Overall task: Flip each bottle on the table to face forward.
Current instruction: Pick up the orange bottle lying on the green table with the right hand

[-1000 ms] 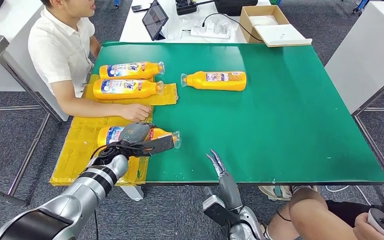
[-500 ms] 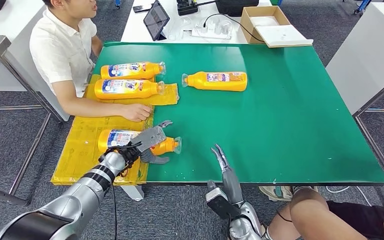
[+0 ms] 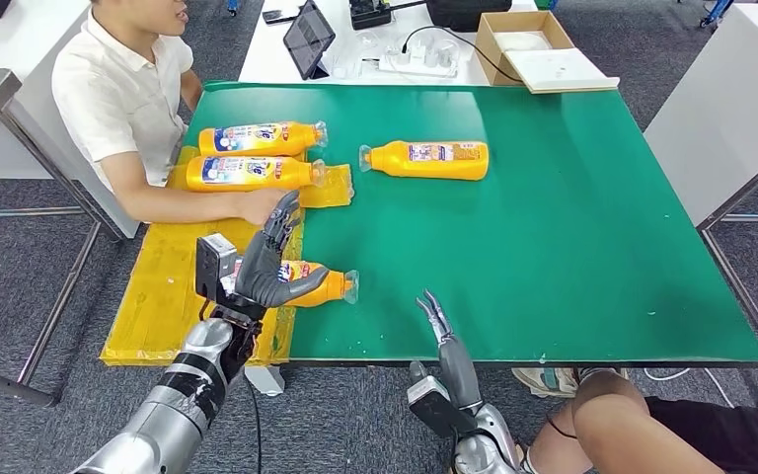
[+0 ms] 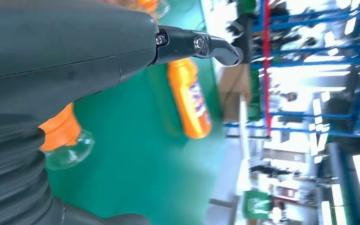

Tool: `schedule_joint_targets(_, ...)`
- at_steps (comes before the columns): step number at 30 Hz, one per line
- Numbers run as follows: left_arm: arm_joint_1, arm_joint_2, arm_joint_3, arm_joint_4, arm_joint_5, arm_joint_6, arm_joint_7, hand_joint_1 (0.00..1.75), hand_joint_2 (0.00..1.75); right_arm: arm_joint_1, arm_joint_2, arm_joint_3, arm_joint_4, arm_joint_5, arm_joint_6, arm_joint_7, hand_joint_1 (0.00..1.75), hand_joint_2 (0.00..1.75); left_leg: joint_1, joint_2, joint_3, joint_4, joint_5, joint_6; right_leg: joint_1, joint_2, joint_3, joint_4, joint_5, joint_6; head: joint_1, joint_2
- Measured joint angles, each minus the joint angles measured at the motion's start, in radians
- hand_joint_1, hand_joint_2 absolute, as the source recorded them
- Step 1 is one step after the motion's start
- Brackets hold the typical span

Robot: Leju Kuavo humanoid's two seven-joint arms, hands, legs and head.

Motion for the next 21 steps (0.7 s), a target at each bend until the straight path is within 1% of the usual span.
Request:
schedule_joint_targets(3, 0.031, -0.006, 0.008, -0.07, 0.056, -0.02, 0.006, 0.0, 1.75, 0.001, -0.001, 0.004, -0.001, -0.003, -0.008, 0.0, 0.0, 0.0, 0.0, 0.0, 0.0, 0.0, 0.0, 0.0, 0.0, 0.0, 0.0, 0.0, 0.0, 0.0, 0.0, 0.0)
schedule_joint_targets(5, 0.052, -0.01, 0.013, -0.116, 0.143, -0.034, 0.009, 0.0, 1.75, 0.006, -0.002, 0.008, -0.01, -0.017, -0.026, 0.0, 0.0, 0.0, 0.0, 0.001, 0.0, 0.0, 0.0, 0.0, 0.0, 0.0, 0.0, 0.0, 0.0, 0.0, 0.0, 0.0)
schedule_joint_targets(9, 0.117, -0.019, 0.015, -0.26, 0.314, 0.008, 0.014, 0.0, 1.75, 0.027, -0.008, 0.017, -0.063, -0.062, -0.063, 0.0, 0.0, 1.75, 0.0, 0.001, 0.0, 0.0, 0.0, 0.0, 0.0, 0.0, 0.0, 0.0, 0.0, 0.0, 0.0, 0.0)
schedule_joint_targets(12, 0.188, -0.034, 0.012, -0.397, 0.398, 0.04, 0.024, 0.0, 1.75, 0.05, -0.017, 0.017, -0.112, -0.049, -0.105, 0.0, 0.0, 1.75, 0.0, 0.001, 0.0, 0.0, -0.001, 0.0, 0.0, 0.0, 0.0, 0.0, 0.0, 0.0, 0.0, 0.0)
schedule_joint_targets(13, 0.217, -0.037, 0.007, -0.441, 0.398, 0.059, 0.02, 0.0, 1.75, 0.058, -0.021, 0.013, -0.126, -0.029, -0.128, 0.001, 0.0, 1.75, 0.0, 0.001, 0.0, 0.0, -0.001, 0.0, 0.0, 0.0, 0.0, 0.0, 0.0, 0.0, 0.0, 0.0)
schedule_joint_targets(15, 0.278, -0.038, -0.01, -0.518, 0.347, 0.13, -0.007, 0.0, 1.75, 0.072, -0.028, -0.006, -0.153, 0.034, -0.182, 0.016, 0.0, 1.75, 0.0, 0.001, 0.0, 0.0, -0.002, 0.0, 0.0, 0.0, -0.001, 0.0, -0.001, 0.0, 0.0, 0.0)
schedule_joint_targets(18, 0.37, -0.039, -0.04, -0.608, 0.257, 0.251, -0.061, 0.0, 1.75, 0.077, -0.053, -0.06, -0.196, 0.173, -0.252, 0.086, 0.0, 1.75, -0.001, 0.001, 0.0, 0.0, -0.002, 0.0, 0.0, 0.0, -0.001, -0.001, -0.001, 0.0, 0.0, 0.0)
schedule_joint_targets(21, 0.434, -0.038, -0.06, -0.664, 0.209, 0.34, -0.091, 0.0, 1.75, 0.056, -0.101, -0.113, -0.213, 0.336, -0.274, 0.186, 0.0, 1.75, -0.001, 0.0, -0.001, 0.0, -0.002, 0.0, -0.001, 0.0, 0.0, -0.001, -0.001, 0.001, 0.0, 0.0)
